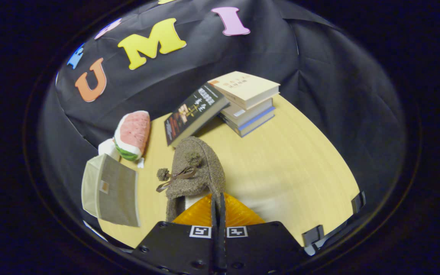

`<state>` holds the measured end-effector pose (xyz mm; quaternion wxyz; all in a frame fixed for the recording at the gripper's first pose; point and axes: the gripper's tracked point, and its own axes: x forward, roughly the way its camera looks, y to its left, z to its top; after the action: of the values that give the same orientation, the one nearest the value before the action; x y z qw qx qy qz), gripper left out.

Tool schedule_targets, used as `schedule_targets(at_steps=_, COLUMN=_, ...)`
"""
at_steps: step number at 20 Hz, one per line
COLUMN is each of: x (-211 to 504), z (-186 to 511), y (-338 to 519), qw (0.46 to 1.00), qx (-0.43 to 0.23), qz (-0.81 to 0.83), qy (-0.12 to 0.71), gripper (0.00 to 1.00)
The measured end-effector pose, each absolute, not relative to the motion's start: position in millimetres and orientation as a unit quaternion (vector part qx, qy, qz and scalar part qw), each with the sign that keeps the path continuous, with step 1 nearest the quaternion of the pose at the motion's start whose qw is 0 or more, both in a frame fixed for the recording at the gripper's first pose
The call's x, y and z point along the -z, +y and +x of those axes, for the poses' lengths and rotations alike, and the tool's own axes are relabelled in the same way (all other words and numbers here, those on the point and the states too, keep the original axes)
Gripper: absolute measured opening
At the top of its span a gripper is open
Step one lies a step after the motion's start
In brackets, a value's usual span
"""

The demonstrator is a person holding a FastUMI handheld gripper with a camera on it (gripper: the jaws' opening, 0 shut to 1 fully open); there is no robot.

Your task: Open the storage box then place both shoes into the box .Put the left shoe in first, then the right shoe, with the right side of both shoes facing outward in a uniform manner.

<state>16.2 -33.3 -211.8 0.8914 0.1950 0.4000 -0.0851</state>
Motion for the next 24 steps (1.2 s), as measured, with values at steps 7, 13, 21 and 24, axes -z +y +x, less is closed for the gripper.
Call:
schedule_targets(at_steps=7, x=123, z=59, y=104, qw=0.907, qx=0.071, qz=0.230, qy=0.345, gripper=0.00)
schedule_targets(at_steps=13, x=109, z=87, y=221, qw=0.909, qx=0.054, qz=0.232, qy=0.342, gripper=0.00)
schedule_targets(at_steps=21, x=153, z=90, y=305, qw=0.906, qx=0.067, qz=0.195, qy=0.371, gripper=0.00)
schedule_targets(at_steps=24, x=170, z=84, y=321, qw=0.907, qx=0.075, qz=0.165, qy=0.380, gripper=0.00)
